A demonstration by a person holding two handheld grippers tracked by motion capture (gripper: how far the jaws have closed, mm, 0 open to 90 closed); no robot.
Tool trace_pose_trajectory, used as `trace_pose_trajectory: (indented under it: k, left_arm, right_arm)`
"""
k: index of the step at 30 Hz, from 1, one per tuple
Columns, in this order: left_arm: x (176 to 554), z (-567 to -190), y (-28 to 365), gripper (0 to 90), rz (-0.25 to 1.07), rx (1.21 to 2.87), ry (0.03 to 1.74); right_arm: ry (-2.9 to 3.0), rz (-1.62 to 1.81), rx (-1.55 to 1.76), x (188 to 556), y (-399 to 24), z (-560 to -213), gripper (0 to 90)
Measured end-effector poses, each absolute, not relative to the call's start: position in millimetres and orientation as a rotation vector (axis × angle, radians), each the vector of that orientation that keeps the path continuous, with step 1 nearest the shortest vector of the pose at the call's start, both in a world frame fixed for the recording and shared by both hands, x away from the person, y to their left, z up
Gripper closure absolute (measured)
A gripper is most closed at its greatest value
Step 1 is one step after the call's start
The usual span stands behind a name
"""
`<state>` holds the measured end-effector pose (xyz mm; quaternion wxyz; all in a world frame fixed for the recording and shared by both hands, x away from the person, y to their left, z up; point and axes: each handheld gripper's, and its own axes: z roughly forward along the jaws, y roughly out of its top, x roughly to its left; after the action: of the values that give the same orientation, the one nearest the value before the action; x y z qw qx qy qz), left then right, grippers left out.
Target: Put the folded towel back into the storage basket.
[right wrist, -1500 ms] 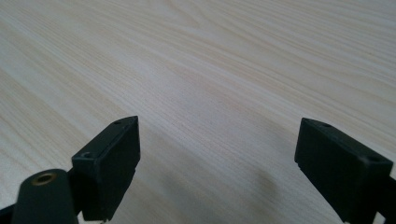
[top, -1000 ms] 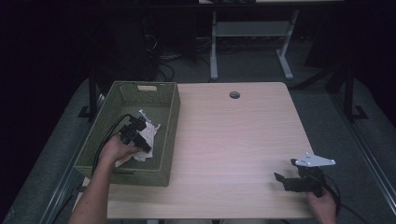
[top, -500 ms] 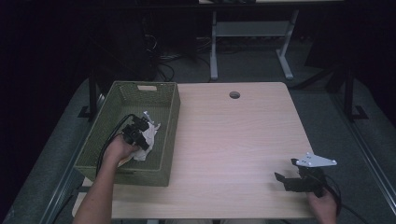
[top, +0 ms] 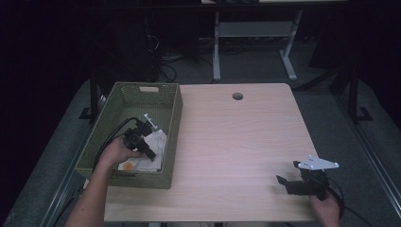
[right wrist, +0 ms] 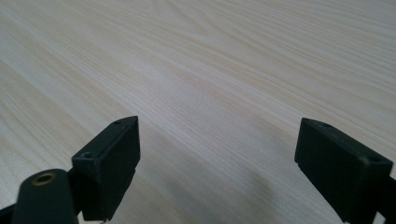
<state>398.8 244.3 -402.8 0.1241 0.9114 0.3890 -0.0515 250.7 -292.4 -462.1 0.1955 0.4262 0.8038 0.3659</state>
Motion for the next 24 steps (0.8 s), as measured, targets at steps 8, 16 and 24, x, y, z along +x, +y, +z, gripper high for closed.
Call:
trace_pose_trajectory:
  k: [8, 16, 24]
  left_arm:
    - [407.4, -409.4, 262.0, 81.0, -0.059, 2.626, 1.329]
    - [407.8, -417.2, 261.3, 78.1, -0.056, 2.631, 1.350]
    - [396.1, -383.3, 263.6, 73.8, 0.023, 2.510, 1.289]
  right_arm:
    - [2.253, 1.027, 1.188, 251.8, -293.5, -462.2, 13.7]
    - [2.252, 1.028, 1.183, 250.7, -292.7, -461.4, 13.7]
    - [2.243, 1.031, 1.195, 251.0, -293.8, -461.0, 13.7]
